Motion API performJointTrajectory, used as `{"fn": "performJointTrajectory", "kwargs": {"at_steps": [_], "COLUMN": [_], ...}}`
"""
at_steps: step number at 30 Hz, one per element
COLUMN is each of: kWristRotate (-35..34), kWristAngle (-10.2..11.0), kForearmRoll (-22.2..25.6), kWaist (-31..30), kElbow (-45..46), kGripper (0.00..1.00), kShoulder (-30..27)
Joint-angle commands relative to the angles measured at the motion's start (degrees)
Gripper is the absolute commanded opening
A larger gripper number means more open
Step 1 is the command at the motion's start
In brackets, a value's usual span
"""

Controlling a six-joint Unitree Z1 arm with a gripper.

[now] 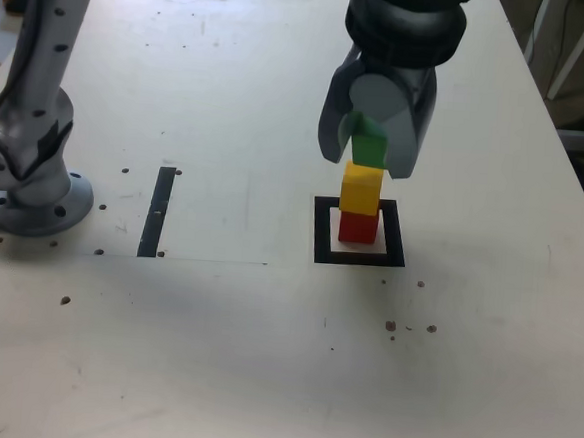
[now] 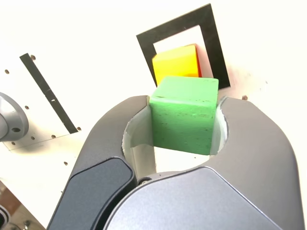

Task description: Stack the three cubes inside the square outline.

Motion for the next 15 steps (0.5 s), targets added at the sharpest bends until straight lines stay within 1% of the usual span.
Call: {"fn": "performJointTrajectory", "kwargs": {"at_steps": [1, 8, 15], "kWristRotate": [-0.24, -0.40, -0.34], "kWristAngle": [-0.12, -0.28, -1.20], "kForearmRoll": [0.56, 0.01, -0.66], "kWaist": [0.49, 2.81, 3.19], "kElbow": [0.43, 4.14, 4.97], "kGripper": [0.28, 0.28, 0.28], "kShoulder": [-0.66, -1.01, -0.30]}}
